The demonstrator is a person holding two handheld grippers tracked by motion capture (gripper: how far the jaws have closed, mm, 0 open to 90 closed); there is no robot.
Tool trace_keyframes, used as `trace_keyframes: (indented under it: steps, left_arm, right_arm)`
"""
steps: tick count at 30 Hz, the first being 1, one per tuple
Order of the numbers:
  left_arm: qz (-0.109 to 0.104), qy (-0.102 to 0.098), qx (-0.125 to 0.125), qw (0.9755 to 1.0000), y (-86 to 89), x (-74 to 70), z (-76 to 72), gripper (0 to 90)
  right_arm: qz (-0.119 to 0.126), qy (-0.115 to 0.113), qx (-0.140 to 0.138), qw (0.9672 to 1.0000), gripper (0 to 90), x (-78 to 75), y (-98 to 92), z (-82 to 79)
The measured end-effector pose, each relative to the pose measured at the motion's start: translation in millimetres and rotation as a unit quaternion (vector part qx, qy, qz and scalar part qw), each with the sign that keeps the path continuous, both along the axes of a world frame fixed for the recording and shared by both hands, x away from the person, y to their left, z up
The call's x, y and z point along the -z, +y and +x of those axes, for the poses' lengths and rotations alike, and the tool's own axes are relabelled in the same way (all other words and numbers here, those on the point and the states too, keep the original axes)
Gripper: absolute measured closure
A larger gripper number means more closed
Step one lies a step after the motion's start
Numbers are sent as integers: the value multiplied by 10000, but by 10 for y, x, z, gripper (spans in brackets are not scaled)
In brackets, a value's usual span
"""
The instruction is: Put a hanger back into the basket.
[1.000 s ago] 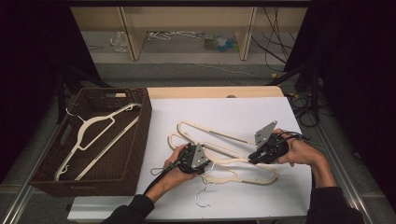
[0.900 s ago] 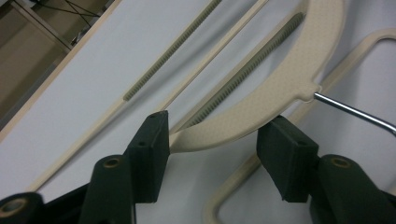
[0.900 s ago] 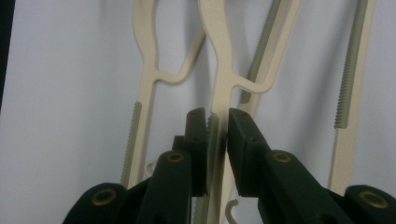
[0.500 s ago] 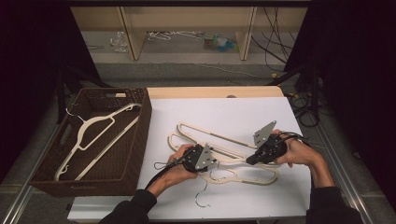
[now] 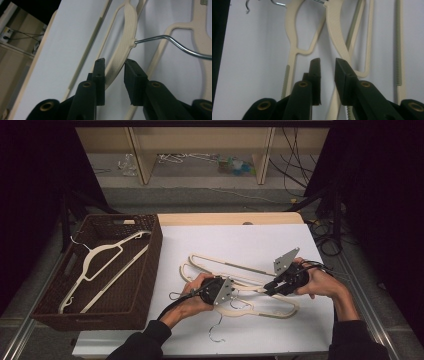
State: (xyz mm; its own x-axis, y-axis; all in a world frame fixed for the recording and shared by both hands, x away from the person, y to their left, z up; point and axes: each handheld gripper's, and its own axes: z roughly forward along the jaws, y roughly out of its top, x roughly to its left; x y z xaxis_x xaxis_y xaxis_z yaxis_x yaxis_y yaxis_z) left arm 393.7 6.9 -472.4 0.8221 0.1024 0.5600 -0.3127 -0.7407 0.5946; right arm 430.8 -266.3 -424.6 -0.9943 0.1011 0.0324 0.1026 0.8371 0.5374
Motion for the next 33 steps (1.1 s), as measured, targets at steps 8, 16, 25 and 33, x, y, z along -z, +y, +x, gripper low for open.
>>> trace_keyframes:
  steps: [8, 16, 25, 33]
  left_arm:
    - [105, -460, 181, 9987, -11, -223, 45, 808]
    - [-128, -783, 37, 9968, 69, -475, 144, 857]
    - [-577, -657, -268, 9958, 278, -747, 242, 858]
    - [-1300, -97, -665, 9892, 493, -1040, 256, 857]
  right_arm:
    - [465, -211, 510, 9974, 608, -191, -258, -69]
    - [516, -399, 821, 9945, 516, -268, -358, -207]
    - [529, -453, 815, 9942, 511, -285, -354, -280]
    - [525, -484, 793, 9943, 490, -279, -339, -343]
